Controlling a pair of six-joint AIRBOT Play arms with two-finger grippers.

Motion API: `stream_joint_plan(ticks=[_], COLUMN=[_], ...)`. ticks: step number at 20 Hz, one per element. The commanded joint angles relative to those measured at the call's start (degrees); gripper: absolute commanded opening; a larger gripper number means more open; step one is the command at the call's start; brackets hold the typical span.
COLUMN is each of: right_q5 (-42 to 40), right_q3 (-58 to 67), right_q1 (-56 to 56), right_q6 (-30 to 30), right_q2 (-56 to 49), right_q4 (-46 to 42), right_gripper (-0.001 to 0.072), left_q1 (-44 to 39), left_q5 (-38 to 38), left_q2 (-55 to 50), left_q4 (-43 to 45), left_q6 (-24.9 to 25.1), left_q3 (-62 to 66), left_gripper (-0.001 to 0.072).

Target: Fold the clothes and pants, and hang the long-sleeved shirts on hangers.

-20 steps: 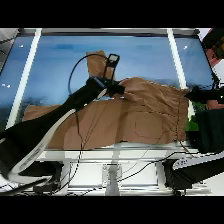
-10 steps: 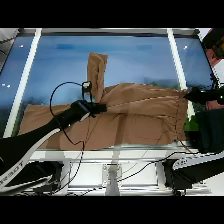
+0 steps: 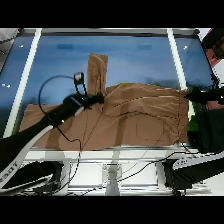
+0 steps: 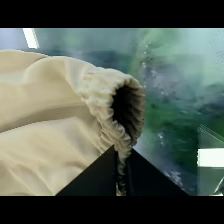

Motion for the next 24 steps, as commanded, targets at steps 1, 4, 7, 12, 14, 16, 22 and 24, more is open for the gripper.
stream_joint_plan(ticks=[1,4,7,12,14,16,22,24], right_q5=[0.02,-0.50,-0.61,-1.97,-1.97,-1.97,-2.03,-2.05], right_q3=[0.07,0.07,0.07,0.07,0.07,0.07,0.07,0.07], right_q1=[0.02,0.02,0.02,0.02,0.02,0.02,0.02,0.02], right_q6=[-0.04,-0.09,-0.09,-0.13,-0.13,-0.13,-0.13,-0.13], right_q2=[0.02,0.02,0.02,0.02,0.02,0.02,0.02,0.02], right_q4=[0.07,0.07,0.04,0.04,0.04,0.04,0.04,0.04], right_gripper=[0.0029,0.0029,0.0030,0.0030,0.0030,0.0030,0.0030,0.0030], left_q1=[5.11,5.64,4.81,3.10,2.82,2.82,3.30,3.30], left_q5=[1.40,-5.66,-7.98,-12.02,-12.70,-12.68,-12.44,-12.24], left_q2=[-2.99,-12.17,-22.86,-35.71,-38.75,-41.03,-45.38,-45.83], left_q4=[0.02,0.00,-0.85,-3.19,-3.19,-2.93,-2.54,0.26], left_q6=[7.50,14.40,15.37,19.52,21.18,21.22,22.25,22.18], left_q3=[10.08,22.95,33.88,46.97,49.66,51.12,51.95,51.95], left_gripper=[0.0619,0.0586,0.0578,0.0578,0.0494,0.0494,0.0494,0.0482])
